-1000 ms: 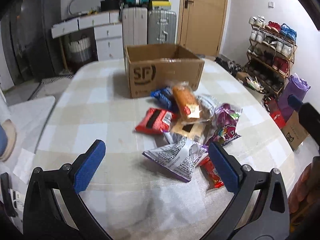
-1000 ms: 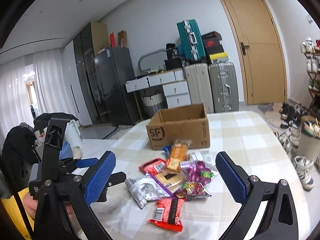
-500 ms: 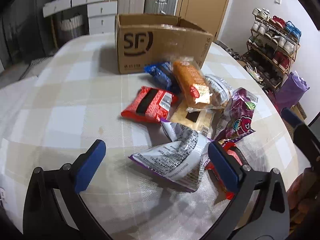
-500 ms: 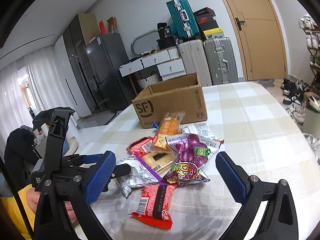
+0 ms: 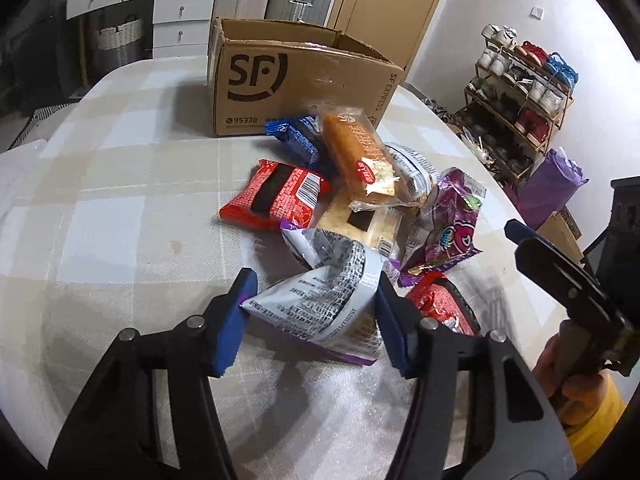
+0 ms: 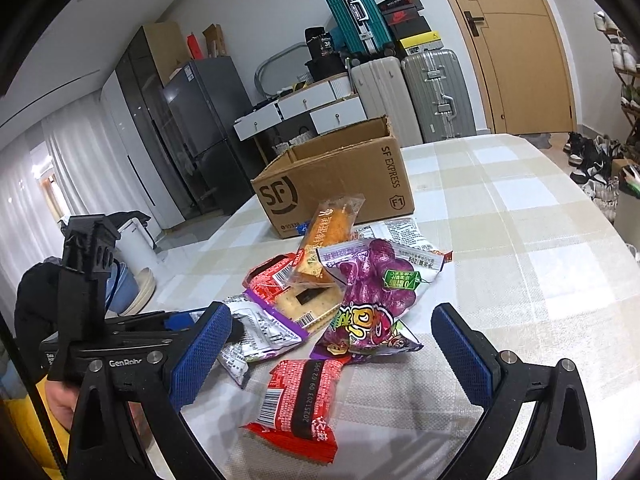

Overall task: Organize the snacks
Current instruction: 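Grasp the purple grape candy bag with the right gripper while the left gripper grasps the silver bag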

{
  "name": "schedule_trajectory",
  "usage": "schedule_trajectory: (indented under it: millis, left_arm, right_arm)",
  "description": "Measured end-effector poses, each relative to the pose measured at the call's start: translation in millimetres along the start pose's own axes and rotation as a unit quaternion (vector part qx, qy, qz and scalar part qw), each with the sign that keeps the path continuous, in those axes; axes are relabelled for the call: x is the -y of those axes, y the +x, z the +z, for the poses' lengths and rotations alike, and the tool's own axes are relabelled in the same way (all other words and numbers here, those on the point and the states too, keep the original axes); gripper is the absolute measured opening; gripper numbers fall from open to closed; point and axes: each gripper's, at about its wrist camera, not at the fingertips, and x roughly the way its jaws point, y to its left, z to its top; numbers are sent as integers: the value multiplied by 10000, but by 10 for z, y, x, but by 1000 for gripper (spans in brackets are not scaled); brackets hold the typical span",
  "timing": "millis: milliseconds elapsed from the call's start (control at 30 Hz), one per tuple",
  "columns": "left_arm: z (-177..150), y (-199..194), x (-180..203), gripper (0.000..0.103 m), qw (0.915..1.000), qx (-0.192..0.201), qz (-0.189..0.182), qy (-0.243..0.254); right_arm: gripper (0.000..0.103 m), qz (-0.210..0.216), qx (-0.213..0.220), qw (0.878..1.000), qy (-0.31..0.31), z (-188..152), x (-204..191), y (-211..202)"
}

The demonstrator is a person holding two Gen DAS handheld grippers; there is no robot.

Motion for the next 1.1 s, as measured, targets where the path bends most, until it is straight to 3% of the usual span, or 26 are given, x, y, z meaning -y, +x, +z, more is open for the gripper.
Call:
schedule_trajectory:
  millis: [367, 667, 733, 800, 833, 900, 1100]
  left_arm:
    - [-68, -282, -63, 55, 9996, 241, -91, -62]
    - [-115, -377, -166, 55, 9992, 339, -162, -151]
    - [-118, -369, -185, 55, 9992, 337, -162, -171]
    - [-111, -342, -204, 55, 9992, 305, -176, -186]
    - [-111, -334, -212, 55, 9992, 296, -173, -200]
    - [-105, -317, -222, 55, 9992, 279, -170, -229]
    - [-103, -360, -225, 55, 9990, 328, -142, -257]
  right_arm:
    - [102, -363, -239, 9991, 19, 85, 3, 80]
    - [101, -520, -939, 9940, 216, 184, 157, 512]
    - [96, -556, -1046, 9927, 215, 191, 172, 597]
    - [71, -508, -1261, 9905, 226, 191, 191, 699]
    - [52, -520, -1352, 9892, 218, 182, 196, 735]
    - [49, -568, -1487, 9870, 207, 159, 201, 785]
    - [41, -354, -1331, 9900, 298, 130, 214, 676]
